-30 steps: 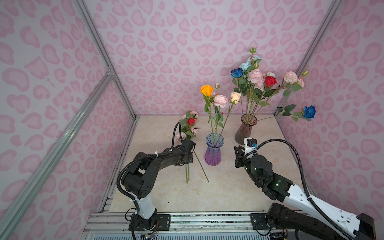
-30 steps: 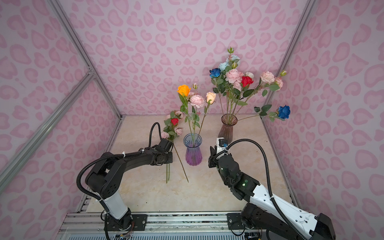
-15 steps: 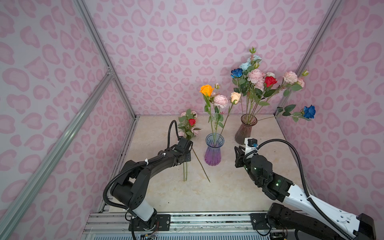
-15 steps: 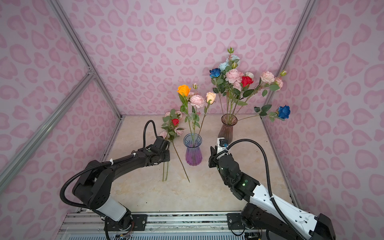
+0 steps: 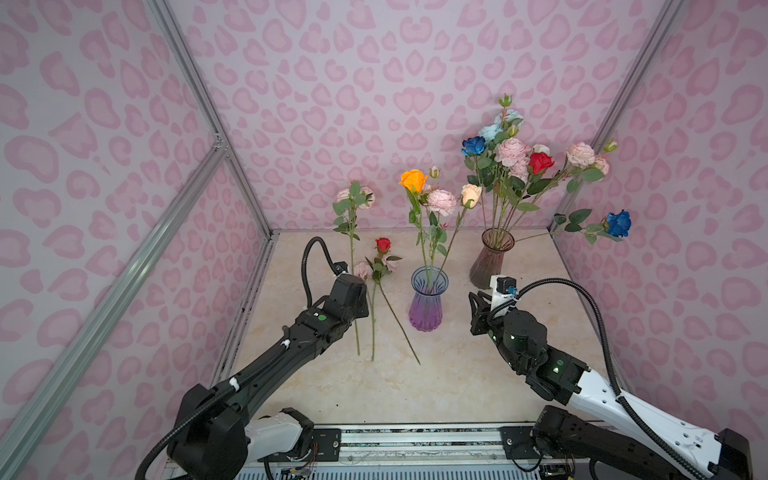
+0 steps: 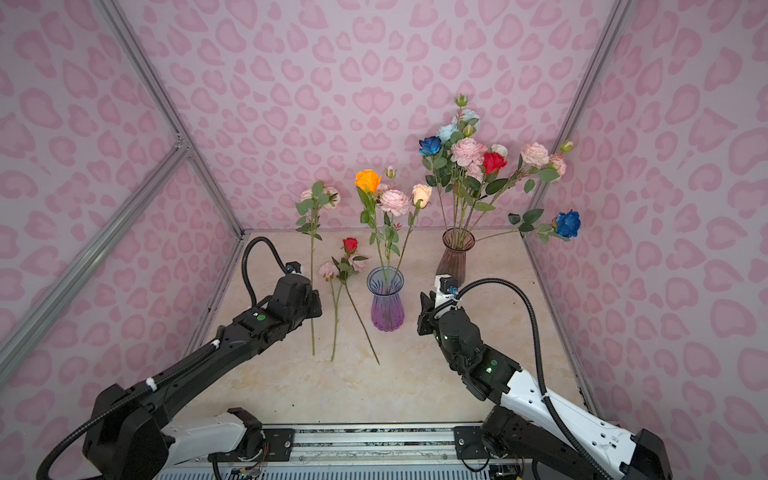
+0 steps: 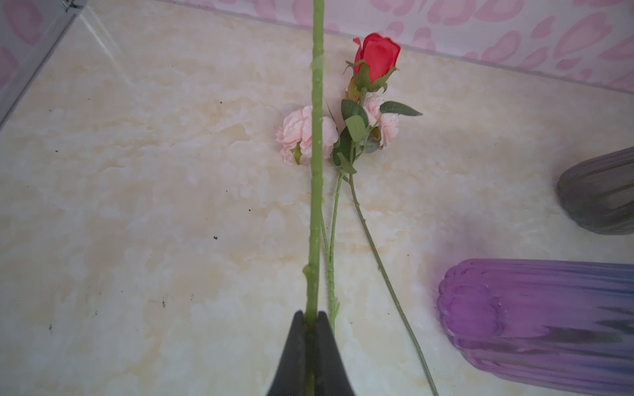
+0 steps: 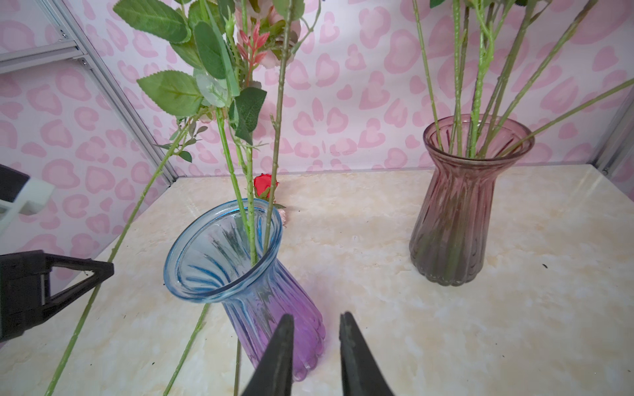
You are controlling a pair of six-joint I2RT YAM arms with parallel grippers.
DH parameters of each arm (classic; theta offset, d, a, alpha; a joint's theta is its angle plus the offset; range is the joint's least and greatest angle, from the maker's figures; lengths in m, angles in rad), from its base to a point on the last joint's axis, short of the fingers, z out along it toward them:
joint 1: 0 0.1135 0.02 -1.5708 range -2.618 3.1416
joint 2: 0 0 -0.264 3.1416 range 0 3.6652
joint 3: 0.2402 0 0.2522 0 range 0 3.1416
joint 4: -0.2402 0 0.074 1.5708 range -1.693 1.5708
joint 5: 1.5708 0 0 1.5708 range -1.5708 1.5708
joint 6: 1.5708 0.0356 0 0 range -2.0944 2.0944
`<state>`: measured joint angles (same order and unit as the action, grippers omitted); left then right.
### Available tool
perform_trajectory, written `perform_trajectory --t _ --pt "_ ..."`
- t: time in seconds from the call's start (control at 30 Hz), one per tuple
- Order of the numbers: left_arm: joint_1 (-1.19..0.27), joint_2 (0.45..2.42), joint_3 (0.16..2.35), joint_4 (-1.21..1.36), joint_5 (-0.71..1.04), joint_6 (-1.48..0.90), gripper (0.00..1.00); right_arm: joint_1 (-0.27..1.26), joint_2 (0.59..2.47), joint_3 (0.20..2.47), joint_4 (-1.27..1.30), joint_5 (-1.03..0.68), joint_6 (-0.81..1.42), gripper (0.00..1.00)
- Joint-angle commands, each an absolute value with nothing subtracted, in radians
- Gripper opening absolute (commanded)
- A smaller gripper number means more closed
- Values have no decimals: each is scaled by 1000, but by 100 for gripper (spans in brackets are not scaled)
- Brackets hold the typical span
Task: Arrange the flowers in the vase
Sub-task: 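Lift the pink rose upright with left gripper, then move right gripper toward the pink rose held by left gripper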
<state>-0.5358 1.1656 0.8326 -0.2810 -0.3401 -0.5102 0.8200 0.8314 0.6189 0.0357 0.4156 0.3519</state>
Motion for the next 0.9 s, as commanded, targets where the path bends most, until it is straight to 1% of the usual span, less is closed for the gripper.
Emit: perform_trajectory --t 0.0,0.07,0.23,0.33,0.43,0.5,0.57,0.63,0.73,0.87 --pt "-536 1053 778 -162 -341 -486 4 821 824 624 45 402 354 26" --pt "-537 984 745 -134 -348 -484 4 821 822 627 49 406 356 26" --pt "-537 851 679 -43 -269 -427 4 820 821 635 69 392 349 26" --pt "-541 776 641 30 -242 -428 3 821 826 652 92 382 318 29" --pt "-550 719 615 142 -152 -404 3 821 830 674 132 360 289 34" --pt "-566 712 631 164 -103 -376 3 821 834 691 154 333 278 36" --pt "-601 719 656 164 -78 -349 3 821 841 711 172 277 270 37" --pt "-657 731 676 168 -70 -317 3 821 853 747 167 148 232 38" --pt "-756 745 709 171 -103 -253 3 821 868 776 197 7 215 41" --pt "-819 749 736 183 -89 -224 3 822 874 814 236 -79 232 45"
